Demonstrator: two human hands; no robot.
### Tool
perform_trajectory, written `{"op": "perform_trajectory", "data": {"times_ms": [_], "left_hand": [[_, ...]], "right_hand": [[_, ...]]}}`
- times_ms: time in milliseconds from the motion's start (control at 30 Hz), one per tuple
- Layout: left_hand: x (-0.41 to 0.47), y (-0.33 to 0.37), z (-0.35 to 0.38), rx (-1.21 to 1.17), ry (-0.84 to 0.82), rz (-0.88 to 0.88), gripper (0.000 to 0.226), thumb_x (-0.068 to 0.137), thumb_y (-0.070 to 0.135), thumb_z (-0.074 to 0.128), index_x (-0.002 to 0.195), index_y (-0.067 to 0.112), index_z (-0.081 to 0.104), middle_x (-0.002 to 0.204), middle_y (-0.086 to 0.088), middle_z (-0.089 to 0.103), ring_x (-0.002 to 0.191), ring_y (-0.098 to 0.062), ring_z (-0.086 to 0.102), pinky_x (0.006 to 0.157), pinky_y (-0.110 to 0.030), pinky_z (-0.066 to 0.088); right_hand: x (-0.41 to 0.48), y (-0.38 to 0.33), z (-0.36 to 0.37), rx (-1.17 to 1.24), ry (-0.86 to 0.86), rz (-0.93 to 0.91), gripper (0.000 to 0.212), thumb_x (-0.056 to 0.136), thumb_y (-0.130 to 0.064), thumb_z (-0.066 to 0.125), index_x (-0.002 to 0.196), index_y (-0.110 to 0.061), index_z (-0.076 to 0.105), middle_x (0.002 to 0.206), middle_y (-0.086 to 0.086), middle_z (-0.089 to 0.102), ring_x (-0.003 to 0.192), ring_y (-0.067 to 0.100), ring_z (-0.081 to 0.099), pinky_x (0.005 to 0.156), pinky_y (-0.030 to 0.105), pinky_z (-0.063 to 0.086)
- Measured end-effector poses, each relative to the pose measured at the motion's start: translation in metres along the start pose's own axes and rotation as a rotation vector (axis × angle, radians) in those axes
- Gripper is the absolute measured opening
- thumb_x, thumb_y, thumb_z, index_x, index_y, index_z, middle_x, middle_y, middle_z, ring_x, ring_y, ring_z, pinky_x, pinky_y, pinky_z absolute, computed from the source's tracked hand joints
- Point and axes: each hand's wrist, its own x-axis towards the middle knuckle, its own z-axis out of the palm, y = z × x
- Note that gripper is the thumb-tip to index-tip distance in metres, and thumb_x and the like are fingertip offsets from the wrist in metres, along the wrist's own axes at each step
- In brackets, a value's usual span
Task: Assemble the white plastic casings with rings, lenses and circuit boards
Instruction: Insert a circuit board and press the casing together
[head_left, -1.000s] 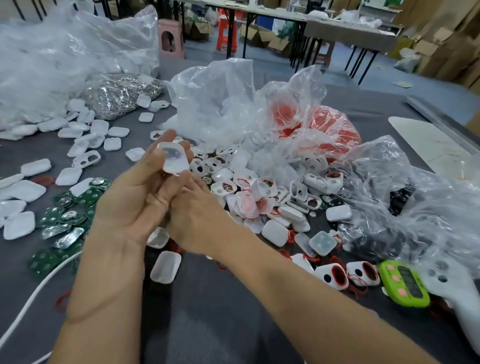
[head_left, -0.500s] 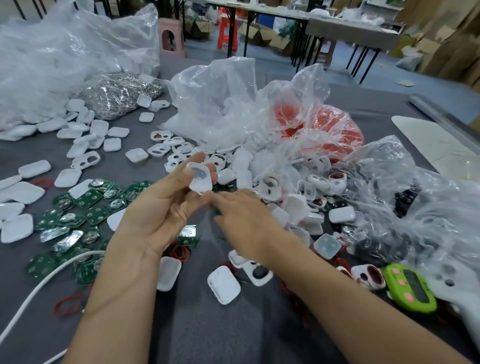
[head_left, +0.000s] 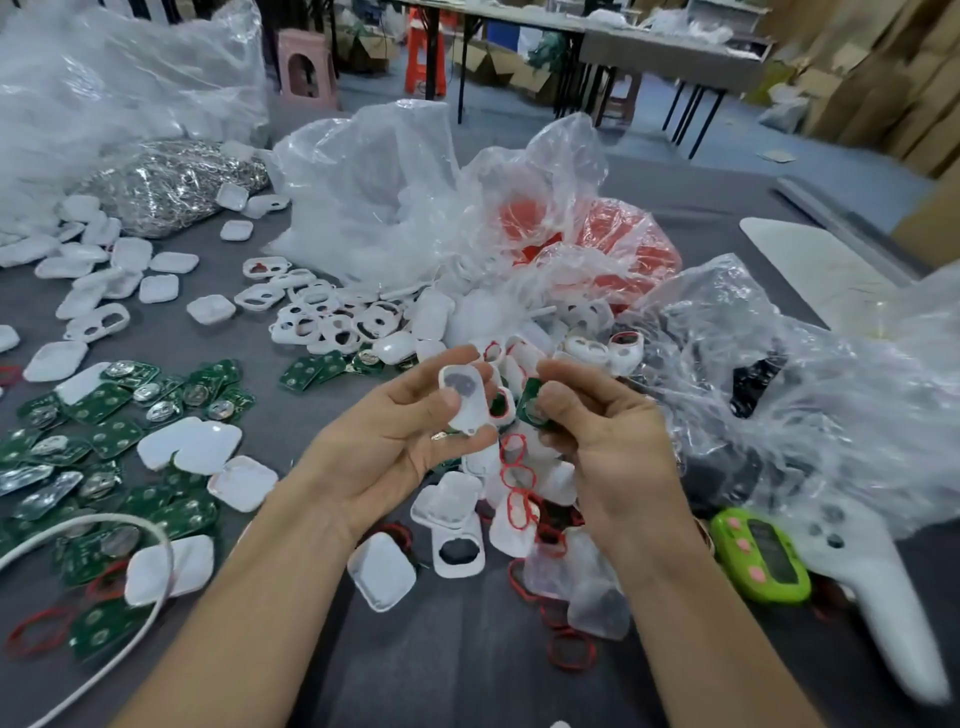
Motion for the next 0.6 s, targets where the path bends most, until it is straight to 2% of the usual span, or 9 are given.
{"op": "perform_trajectory", "data": {"times_ms": [133,233,300,400,467,533,600], "left_hand": [[0.005,-0.005,0.002,0.0,-0.045,-0.024,0.036,0.086,0.0,0.058,0.11,0.014,0.081,0.126,-0.008,0.072,0.109,-0.025,0.073,0.076,-0.04,0.063],[0.006,-0.006,0.003,0.033,-0.065,-0.022,0.038,0.083,-0.004,0.06,0.11,0.014,0.08,0.128,-0.008,0.072,0.113,-0.025,0.071,0.076,-0.039,0.063],[0.007,-0.006,0.003,0.049,-0.087,-0.026,0.039,0.079,-0.005,0.067,0.109,0.015,0.08,0.129,-0.008,0.071,0.115,-0.025,0.07,0.079,-0.04,0.063],[0.007,-0.007,0.003,0.074,-0.124,-0.047,0.047,0.073,-0.006,0.078,0.115,0.015,0.078,0.129,-0.009,0.071,0.115,-0.027,0.07,0.086,-0.043,0.061],[0.006,-0.009,0.004,0.09,-0.16,-0.069,0.048,0.077,-0.003,0.074,0.123,0.014,0.075,0.133,-0.01,0.068,0.121,-0.028,0.067,0.094,-0.046,0.058],[0.006,-0.009,0.004,0.085,-0.18,-0.11,0.047,0.083,0.001,0.068,0.129,0.012,0.071,0.137,-0.013,0.065,0.126,-0.029,0.063,0.098,-0.048,0.056],[0.007,-0.008,0.004,0.055,-0.184,-0.157,0.046,0.087,0.004,0.065,0.132,0.009,0.067,0.139,-0.015,0.064,0.125,-0.03,0.064,0.097,-0.048,0.057]], "right_hand": [[-0.002,0.007,-0.008,0.087,0.005,0.101,0.017,0.091,0.001,0.067,0.102,-0.008,0.075,0.084,0.011,0.077,0.071,0.02,0.073,0.063,0.026,0.06],[-0.001,0.004,-0.011,0.049,0.027,0.058,0.02,0.09,0.005,0.067,0.087,-0.012,0.077,0.082,0.011,0.077,0.069,0.017,0.074,0.061,0.023,0.059],[-0.003,0.001,-0.014,-0.015,0.02,0.021,0.027,0.088,0.004,0.07,0.076,-0.018,0.08,0.081,0.01,0.078,0.066,0.013,0.072,0.058,0.019,0.055],[-0.003,0.002,-0.016,-0.037,-0.026,-0.015,0.029,0.087,0.007,0.069,0.074,-0.017,0.079,0.072,0.008,0.075,0.056,0.011,0.064,0.053,0.018,0.05],[-0.003,0.001,-0.014,-0.081,-0.051,-0.049,0.033,0.087,0.009,0.069,0.074,-0.019,0.081,0.069,0.006,0.073,0.054,0.012,0.06,0.053,0.02,0.05],[-0.003,0.0,-0.014,-0.122,-0.075,-0.078,0.034,0.086,0.009,0.07,0.074,-0.02,0.082,0.074,0.005,0.077,0.06,0.013,0.067,0.059,0.02,0.054],[-0.003,-0.001,-0.016,-0.207,-0.116,-0.115,0.027,0.084,0.005,0.075,0.077,-0.02,0.083,0.083,0.004,0.079,0.075,0.017,0.072,0.07,0.025,0.058]]}}
